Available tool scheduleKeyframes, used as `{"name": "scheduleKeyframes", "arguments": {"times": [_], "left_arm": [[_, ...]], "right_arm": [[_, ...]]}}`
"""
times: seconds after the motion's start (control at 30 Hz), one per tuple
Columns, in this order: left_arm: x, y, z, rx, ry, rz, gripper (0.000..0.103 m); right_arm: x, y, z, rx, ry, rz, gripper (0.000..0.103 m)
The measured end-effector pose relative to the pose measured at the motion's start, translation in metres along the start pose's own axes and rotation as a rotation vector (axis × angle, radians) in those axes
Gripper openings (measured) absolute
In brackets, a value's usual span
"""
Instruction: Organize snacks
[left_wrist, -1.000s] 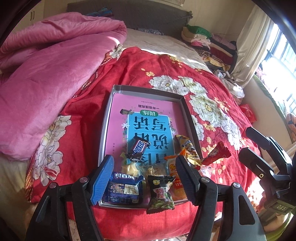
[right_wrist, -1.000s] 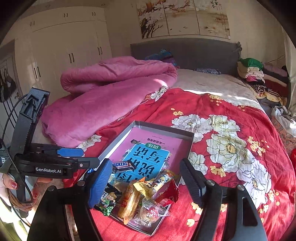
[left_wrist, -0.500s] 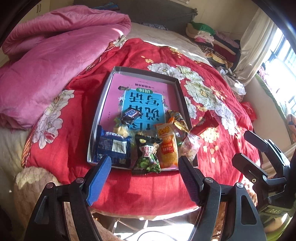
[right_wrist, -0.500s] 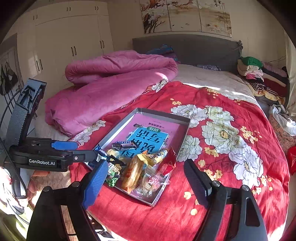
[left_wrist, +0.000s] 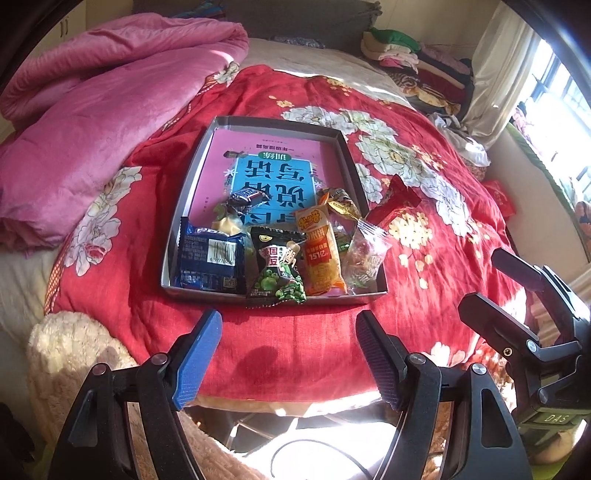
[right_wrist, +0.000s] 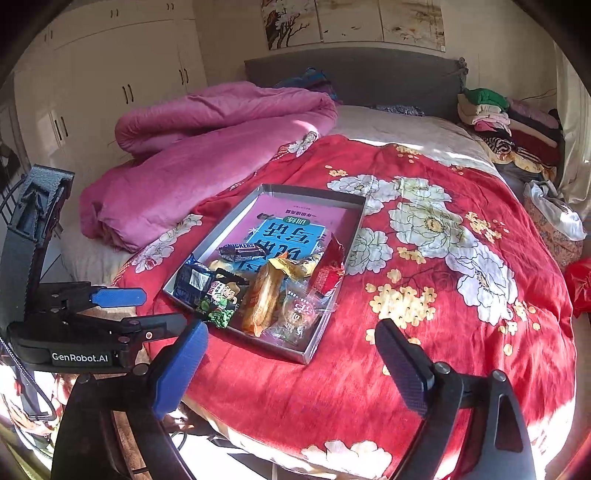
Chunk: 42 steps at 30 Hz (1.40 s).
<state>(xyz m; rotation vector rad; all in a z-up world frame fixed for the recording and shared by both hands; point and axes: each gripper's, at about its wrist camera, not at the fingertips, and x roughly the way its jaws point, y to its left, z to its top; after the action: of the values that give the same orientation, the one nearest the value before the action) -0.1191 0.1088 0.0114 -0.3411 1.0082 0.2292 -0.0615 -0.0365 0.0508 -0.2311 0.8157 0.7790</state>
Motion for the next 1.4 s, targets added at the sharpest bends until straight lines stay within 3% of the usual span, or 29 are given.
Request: {"name": "scheduleKeyframes", "arguments": {"times": [1.37, 1.4], "left_arm": [[-0.01, -0.002, -0.009, -0.003, -0.026, -0.032, 0.076], [-0.011, -0.002, -0.009, -0.003, -0.025, -0.031, 0.076]], "right_arm": [[-0.008, 0.006, -0.014, 0.015, -0.004, 0.012, 0.093], [-0.008, 0.006, -0.014, 0.015, -0.003, 0.012, 0.096]]}}
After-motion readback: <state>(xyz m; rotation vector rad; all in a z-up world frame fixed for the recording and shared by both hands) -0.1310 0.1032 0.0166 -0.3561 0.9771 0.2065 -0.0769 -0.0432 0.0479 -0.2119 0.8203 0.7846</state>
